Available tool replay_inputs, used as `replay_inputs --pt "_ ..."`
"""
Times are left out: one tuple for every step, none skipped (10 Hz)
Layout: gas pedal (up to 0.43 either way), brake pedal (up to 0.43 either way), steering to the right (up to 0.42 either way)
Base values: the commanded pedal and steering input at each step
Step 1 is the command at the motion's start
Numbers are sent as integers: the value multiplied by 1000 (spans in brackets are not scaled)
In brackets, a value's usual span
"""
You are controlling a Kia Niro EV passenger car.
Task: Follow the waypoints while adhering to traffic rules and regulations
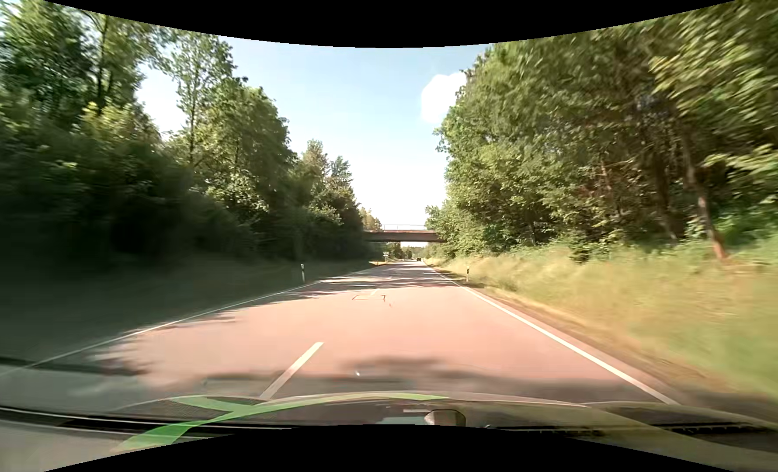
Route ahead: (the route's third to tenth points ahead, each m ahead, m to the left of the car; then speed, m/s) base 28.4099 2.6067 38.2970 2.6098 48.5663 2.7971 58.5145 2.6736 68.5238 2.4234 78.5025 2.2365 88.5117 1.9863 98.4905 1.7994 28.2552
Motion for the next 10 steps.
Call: replay_inputs --pt "311 0 -1" --pt "311 0 -1" --pt "311 0 -1" --pt "311 0 -1" --pt "311 0 -1" --pt "319 0 -1" --pt "331 0 -1" --pt "331 0 -1" --pt "331 0 -1" --pt "331 0 -1"
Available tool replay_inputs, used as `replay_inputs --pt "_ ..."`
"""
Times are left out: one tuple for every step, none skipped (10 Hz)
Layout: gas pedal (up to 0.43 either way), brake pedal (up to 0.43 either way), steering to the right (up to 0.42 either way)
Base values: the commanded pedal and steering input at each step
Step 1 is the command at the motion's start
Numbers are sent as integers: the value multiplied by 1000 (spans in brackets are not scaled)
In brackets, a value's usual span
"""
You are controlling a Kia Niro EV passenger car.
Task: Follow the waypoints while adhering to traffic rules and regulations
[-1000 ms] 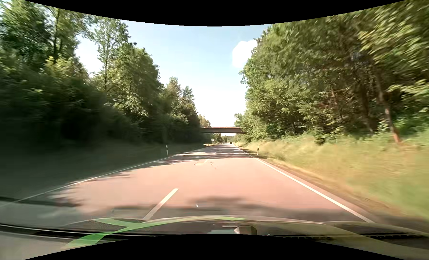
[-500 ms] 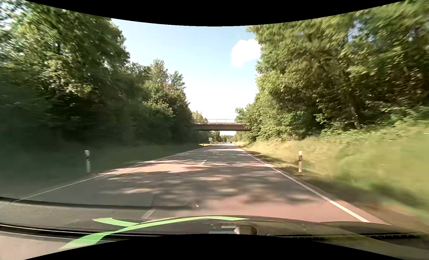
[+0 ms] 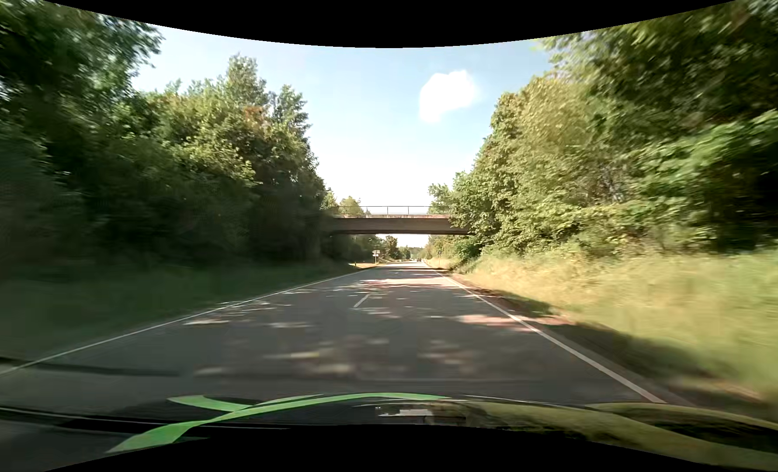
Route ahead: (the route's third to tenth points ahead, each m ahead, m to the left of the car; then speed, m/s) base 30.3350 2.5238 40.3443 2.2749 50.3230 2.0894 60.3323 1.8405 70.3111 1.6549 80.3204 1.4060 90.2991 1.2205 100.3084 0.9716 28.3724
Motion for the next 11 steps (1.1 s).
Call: replay_inputs --pt "331 0 -1" --pt "331 0 -1" --pt "339 0 -1" --pt "339 0 -1" --pt "339 0 -1" --pt "350 0 -1" --pt "350 0 -1" --pt "350 0 -1" --pt "350 0 -1" --pt "350 0 -1" --pt "331 0 -1"
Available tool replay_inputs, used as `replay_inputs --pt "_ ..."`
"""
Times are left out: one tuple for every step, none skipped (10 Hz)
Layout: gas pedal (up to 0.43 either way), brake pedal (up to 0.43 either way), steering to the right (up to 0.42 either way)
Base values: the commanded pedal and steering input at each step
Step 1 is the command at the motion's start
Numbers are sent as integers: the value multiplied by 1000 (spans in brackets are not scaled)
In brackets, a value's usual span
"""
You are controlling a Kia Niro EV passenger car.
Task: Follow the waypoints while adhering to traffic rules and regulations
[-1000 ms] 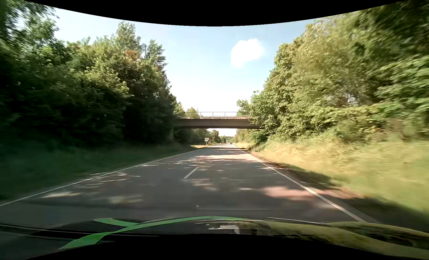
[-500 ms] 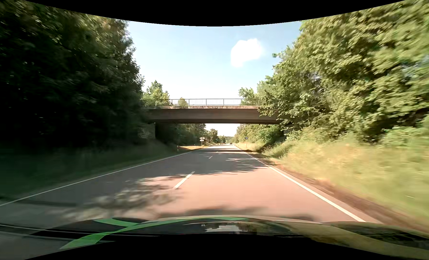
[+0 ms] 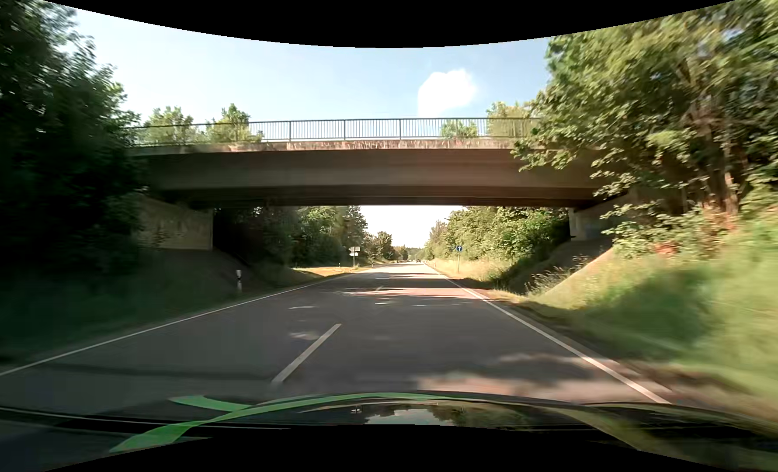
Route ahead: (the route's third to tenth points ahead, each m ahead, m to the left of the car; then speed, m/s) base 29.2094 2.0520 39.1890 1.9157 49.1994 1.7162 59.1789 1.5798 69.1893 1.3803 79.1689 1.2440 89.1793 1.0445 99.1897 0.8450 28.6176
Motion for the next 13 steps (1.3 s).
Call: replay_inputs --pt "331 0 -1" --pt "331 0 -1" --pt "331 0 -1" --pt "331 0 -1" --pt "331 0 -1" --pt "339 0 -1" --pt "339 0 -1" --pt "339 0 -1" --pt "339 0 -1" --pt "339 0 -1" --pt "339 0 -1" --pt "311 0 -1" --pt "287 0 -1"
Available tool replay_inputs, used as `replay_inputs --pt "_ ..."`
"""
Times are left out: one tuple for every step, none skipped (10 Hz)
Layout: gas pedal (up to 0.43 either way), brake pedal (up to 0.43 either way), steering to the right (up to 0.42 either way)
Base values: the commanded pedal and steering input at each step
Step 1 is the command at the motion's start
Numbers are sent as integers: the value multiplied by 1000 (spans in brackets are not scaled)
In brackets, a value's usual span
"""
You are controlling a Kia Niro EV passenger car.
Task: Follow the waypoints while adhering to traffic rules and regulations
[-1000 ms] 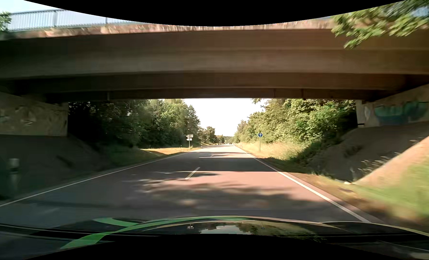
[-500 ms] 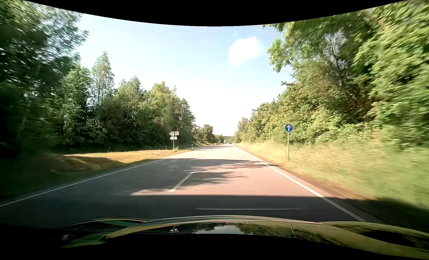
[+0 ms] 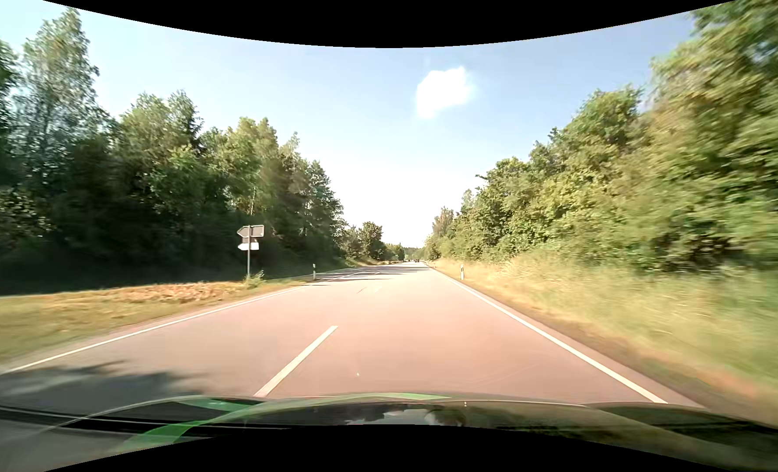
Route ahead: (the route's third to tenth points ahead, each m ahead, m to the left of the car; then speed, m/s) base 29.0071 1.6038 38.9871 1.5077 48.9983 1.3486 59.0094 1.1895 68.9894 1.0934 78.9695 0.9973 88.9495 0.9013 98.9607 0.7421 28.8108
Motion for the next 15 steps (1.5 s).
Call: replay_inputs --pt "287 0 -1" --pt "287 0 -1" --pt "299 0 -1" --pt "299 0 -1" --pt "319 0 -1" --pt "319 0 -1" --pt "331 0 -1" --pt "331 0 -1" --pt "319 0 -1" --pt "287 0 -1" --pt "260 0 -1" --pt "260 0 -1" --pt "268 0 -1" --pt "280 0 -1" --pt "280 0 -1"
